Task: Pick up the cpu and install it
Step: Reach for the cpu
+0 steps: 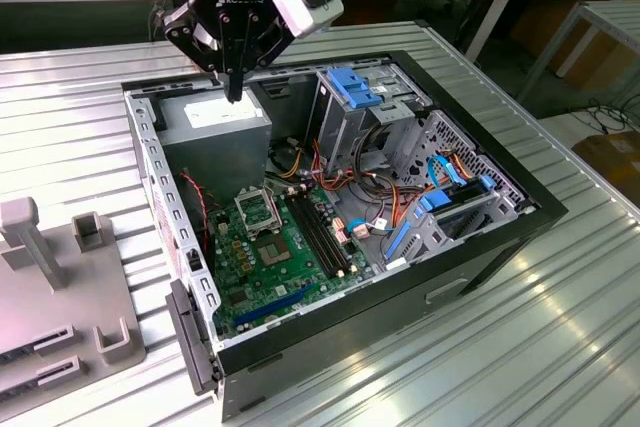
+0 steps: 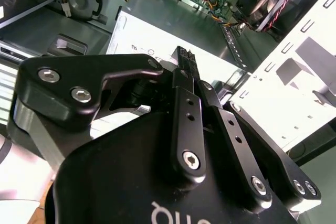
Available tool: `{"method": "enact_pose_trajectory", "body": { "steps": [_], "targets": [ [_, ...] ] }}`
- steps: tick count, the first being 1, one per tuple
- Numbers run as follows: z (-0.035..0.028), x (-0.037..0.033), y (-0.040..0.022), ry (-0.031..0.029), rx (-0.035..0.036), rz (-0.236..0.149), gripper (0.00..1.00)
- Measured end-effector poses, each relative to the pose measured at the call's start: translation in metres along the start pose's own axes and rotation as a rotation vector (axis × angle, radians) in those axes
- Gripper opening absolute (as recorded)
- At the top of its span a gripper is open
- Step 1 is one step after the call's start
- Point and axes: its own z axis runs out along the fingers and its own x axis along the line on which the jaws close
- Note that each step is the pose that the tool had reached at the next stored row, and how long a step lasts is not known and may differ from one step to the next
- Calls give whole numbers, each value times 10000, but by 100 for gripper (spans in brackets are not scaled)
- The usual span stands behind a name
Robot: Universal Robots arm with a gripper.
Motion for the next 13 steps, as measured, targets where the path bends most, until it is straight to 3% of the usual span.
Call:
{"method": "enact_pose_trajectory", "body": {
  "steps": [13],
  "targets": [
    [-1,39,-3,3,1,0,11]
  ]
}}
